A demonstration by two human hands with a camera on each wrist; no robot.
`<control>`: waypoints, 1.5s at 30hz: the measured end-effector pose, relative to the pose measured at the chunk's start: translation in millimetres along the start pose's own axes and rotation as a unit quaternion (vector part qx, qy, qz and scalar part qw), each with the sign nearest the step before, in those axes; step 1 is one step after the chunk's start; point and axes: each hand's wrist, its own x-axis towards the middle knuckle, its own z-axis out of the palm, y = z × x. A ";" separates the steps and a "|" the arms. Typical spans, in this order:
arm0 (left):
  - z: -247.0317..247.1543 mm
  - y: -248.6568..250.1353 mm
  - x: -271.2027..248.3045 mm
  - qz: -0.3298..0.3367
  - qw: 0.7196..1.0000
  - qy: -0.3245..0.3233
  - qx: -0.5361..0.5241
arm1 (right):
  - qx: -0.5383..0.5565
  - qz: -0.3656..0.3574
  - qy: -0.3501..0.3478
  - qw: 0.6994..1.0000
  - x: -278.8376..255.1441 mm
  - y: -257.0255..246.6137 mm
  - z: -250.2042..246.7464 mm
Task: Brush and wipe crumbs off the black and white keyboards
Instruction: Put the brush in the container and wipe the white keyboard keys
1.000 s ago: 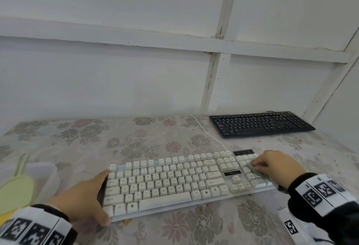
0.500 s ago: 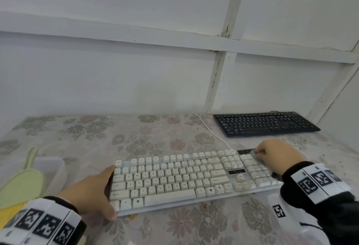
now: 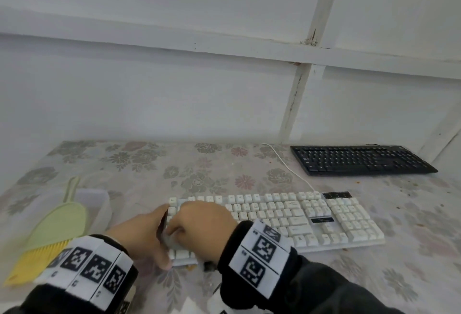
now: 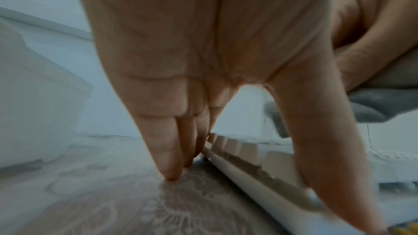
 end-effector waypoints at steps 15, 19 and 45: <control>-1.6 -0.6 -1.0 -0.008 1.000 -0.025 -0.007 | -0.025 0.082 -0.052 0.995 -48.5 56.1 -14.9; -0.7 0.3 -0.7 -0.011 0.999 -0.026 -0.015 | -0.059 0.100 -0.061 0.991 -51.6 57.3 -27.8; 0.9 -5.8 2.1 -0.006 1.000 -0.025 -0.015 | -0.035 0.154 -0.098 0.983 -54.6 69.4 -22.2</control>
